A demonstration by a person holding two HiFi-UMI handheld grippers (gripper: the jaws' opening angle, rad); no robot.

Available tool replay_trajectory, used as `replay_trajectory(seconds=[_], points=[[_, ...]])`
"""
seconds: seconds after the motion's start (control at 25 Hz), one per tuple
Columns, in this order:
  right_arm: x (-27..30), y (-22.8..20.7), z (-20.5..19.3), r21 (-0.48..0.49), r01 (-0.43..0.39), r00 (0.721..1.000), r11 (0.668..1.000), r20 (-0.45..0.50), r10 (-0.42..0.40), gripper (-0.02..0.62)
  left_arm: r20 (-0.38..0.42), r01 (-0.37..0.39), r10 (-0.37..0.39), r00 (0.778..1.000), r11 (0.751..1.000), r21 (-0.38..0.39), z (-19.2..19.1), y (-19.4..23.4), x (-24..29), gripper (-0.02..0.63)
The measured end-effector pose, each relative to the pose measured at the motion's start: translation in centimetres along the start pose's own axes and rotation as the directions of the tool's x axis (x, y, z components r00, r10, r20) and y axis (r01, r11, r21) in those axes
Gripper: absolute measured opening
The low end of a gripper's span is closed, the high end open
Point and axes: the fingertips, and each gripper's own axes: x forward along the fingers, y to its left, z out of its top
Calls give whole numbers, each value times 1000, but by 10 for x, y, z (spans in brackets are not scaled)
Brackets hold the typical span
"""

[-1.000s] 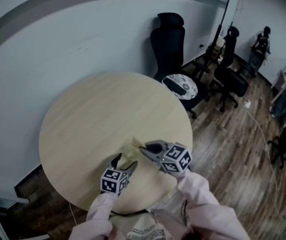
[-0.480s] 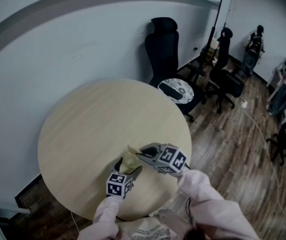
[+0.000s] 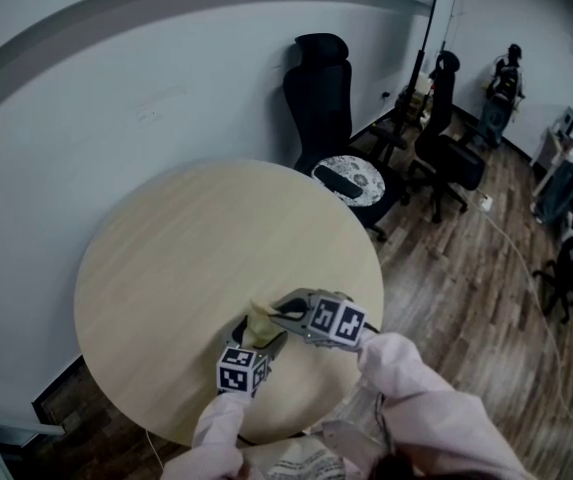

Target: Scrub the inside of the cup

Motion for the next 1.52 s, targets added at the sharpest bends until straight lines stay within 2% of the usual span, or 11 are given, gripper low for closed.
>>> replay_trajectory(seconds=[0.12, 0.28, 0.6, 0.8, 1.04, 1.28, 1.52], points=[[2, 1, -4, -36, -12, 999, 999, -31, 11, 28, 10, 12, -12, 1000, 1000, -3, 3, -2, 3, 422], [6, 6, -9, -88, -39, 997, 995, -76, 32, 28, 6, 15, -15, 1000, 1000, 16, 1, -2, 5, 376], [17, 12, -22, -186, -91, 983, 978, -175, 59, 28, 4, 27, -28, 1000, 999, 30, -1, -2, 5, 376], [21, 11, -30, -199, -114, 973, 973, -222, 68, 28, 10, 35, -36, 999, 999, 28, -1, -2, 6, 376], [27, 9, -36, -189, -158, 950, 969, -296, 97, 28, 14, 42, -42, 999, 999, 29, 0, 1, 5, 375], [27, 11, -43, -183, -236, 893, 955, -428, 139, 28, 10, 42, -42, 999, 999, 33, -2, -1, 5, 374], [34, 11, -39, -167, -275, 876, 947, -450, 175, 28, 11, 42, -42, 999, 999, 31, -2, -1, 5, 374]])
